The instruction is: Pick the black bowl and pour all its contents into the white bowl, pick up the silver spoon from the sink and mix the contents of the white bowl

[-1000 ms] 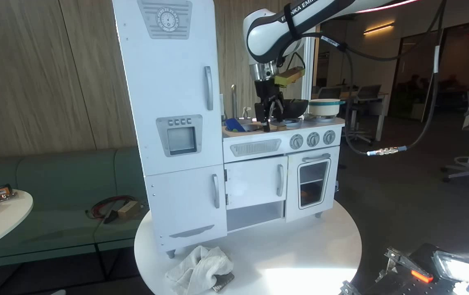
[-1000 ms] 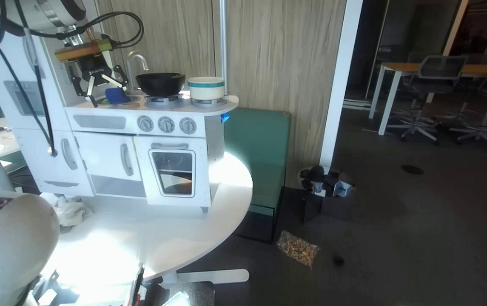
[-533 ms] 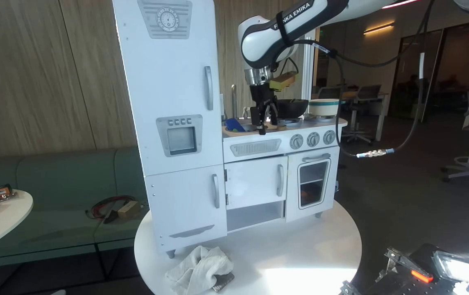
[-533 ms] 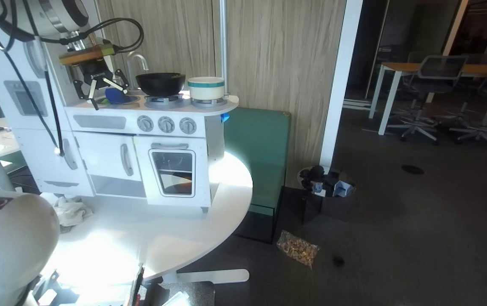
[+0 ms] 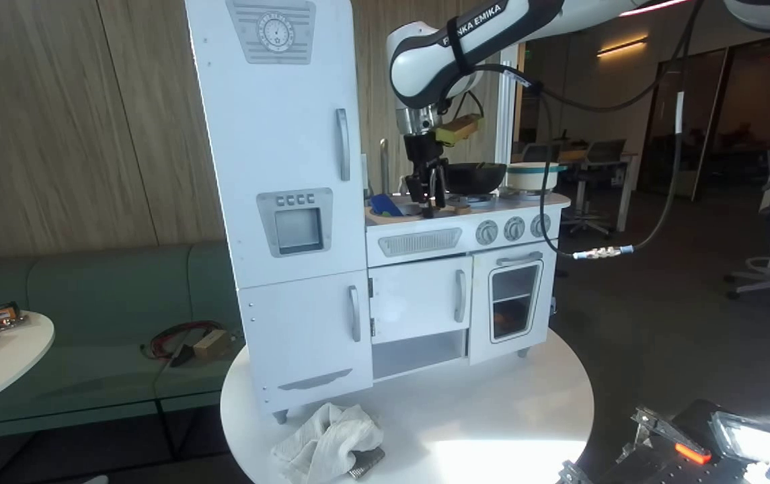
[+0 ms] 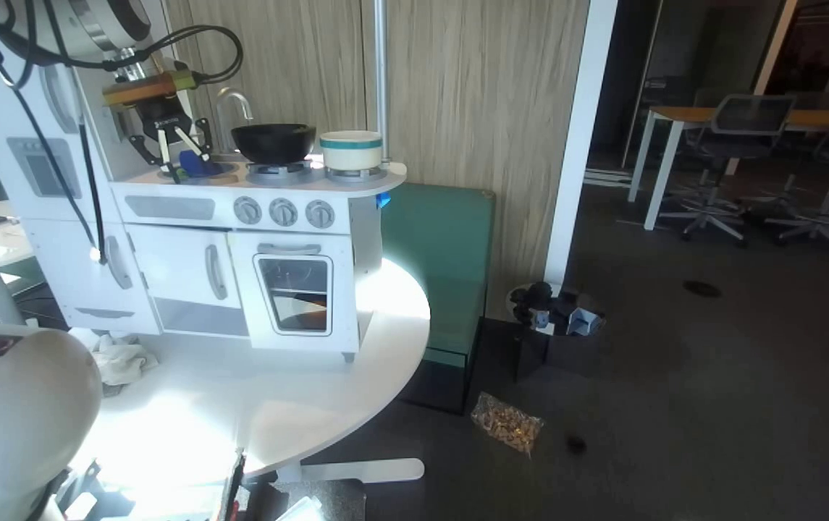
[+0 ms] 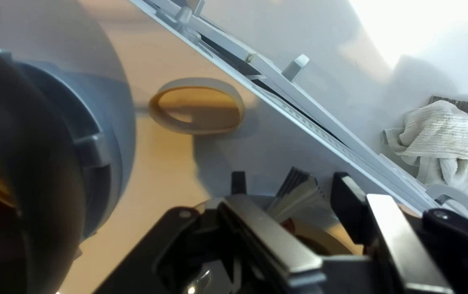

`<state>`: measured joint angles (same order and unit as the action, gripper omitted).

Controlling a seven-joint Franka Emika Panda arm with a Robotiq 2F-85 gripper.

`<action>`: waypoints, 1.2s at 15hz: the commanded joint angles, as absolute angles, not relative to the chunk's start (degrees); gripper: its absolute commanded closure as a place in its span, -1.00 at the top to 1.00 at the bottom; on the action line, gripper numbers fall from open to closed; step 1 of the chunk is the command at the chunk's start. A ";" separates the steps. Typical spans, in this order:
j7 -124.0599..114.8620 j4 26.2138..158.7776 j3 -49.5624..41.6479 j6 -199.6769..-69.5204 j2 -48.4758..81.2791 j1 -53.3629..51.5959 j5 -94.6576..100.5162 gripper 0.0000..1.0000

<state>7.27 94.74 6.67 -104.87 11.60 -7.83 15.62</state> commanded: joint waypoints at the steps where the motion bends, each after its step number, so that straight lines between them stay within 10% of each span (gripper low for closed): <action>1: 8.50 91.75 6.43 -104.07 13.26 -7.84 16.09 -0.47; 5: 8.79 91.71 6.32 -104.15 13.21 -7.70 15.93 -0.96; 18: 1.25 94.50 6.71 -107.72 3.33 -9.87 28.91 -0.91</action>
